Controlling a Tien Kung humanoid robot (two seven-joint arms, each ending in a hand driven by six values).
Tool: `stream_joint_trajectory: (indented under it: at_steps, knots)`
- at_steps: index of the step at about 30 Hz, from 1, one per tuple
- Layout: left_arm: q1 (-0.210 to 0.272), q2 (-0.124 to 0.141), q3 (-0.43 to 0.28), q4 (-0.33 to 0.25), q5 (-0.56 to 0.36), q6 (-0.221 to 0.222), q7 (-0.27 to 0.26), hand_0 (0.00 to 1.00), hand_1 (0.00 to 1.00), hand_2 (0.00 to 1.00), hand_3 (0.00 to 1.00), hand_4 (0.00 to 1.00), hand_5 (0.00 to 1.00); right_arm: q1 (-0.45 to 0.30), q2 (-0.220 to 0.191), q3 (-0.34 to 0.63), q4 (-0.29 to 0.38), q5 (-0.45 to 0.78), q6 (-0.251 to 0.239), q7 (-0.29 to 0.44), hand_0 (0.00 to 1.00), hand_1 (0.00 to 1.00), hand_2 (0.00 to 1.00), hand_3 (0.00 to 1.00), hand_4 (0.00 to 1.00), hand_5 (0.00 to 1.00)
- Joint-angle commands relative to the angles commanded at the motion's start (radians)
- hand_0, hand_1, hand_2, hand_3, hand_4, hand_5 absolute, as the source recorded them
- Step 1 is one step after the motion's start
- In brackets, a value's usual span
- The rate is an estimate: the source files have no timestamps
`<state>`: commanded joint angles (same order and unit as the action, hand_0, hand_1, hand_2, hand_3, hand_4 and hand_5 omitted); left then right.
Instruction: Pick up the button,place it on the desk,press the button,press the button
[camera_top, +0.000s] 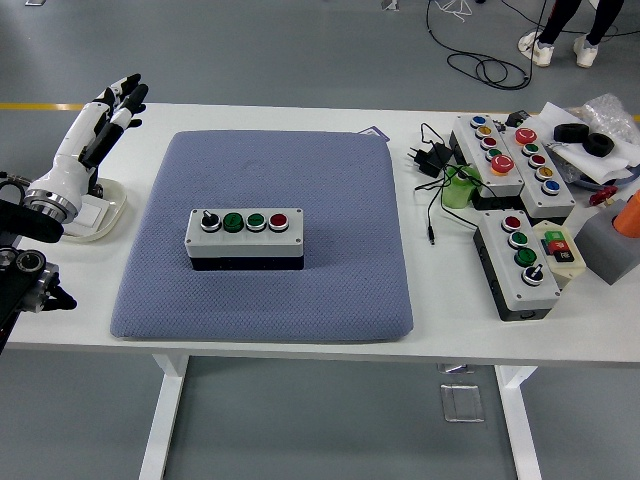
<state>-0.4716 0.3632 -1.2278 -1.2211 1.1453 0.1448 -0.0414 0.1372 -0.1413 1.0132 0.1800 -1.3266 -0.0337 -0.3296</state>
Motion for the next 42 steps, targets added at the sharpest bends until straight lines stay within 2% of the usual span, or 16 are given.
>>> stream_joint_trajectory:
  at_steps: [1, 6, 8, 20, 42]
  knots:
    - [0.002, 0.0, -0.002, 0.003, -0.039, 0.0, 0.0, 0.859, 0.908, 0.986, 0.997, 0.779, 0.998, 0.0, 0.0, 0.0, 0.0, 0.0, 0.0, 0.0, 0.66, 0.635, 0.661, 0.577, 0.361, 0.232]
    - [0.01, 0.0, -0.01, 0.019, -0.251, -0.009, -0.001, 0.859, 0.908, 0.986, 0.997, 0.779, 0.998, -0.003, 0.0, 0.0, 0.0, -0.004, 0.002, -0.001, 0.66, 0.635, 0.661, 0.577, 0.361, 0.232]
    - [0.014, 0.0, -0.015, 0.022, -0.291, -0.013, 0.0, 0.866, 0.916, 0.991, 0.993, 0.774, 0.998, -0.005, -0.001, 0.0, 0.0, -0.005, 0.002, -0.001, 0.66, 0.636, 0.661, 0.577, 0.361, 0.232]
    - [0.028, -0.005, -0.024, 0.034, -0.298, -0.027, 0.017, 0.872, 0.921, 0.993, 0.992, 0.758, 0.998, -0.01, 0.0, 0.0, 0.0, -0.004, 0.001, 0.0, 0.659, 0.635, 0.661, 0.577, 0.361, 0.231]
    - [0.025, -0.006, -0.013, 0.052, -0.303, -0.021, 0.032, 0.875, 0.924, 0.995, 0.998, 0.742, 0.998, -0.005, 0.0, -0.001, 0.0, 0.0, 0.002, 0.001, 0.659, 0.636, 0.661, 0.578, 0.36, 0.232]
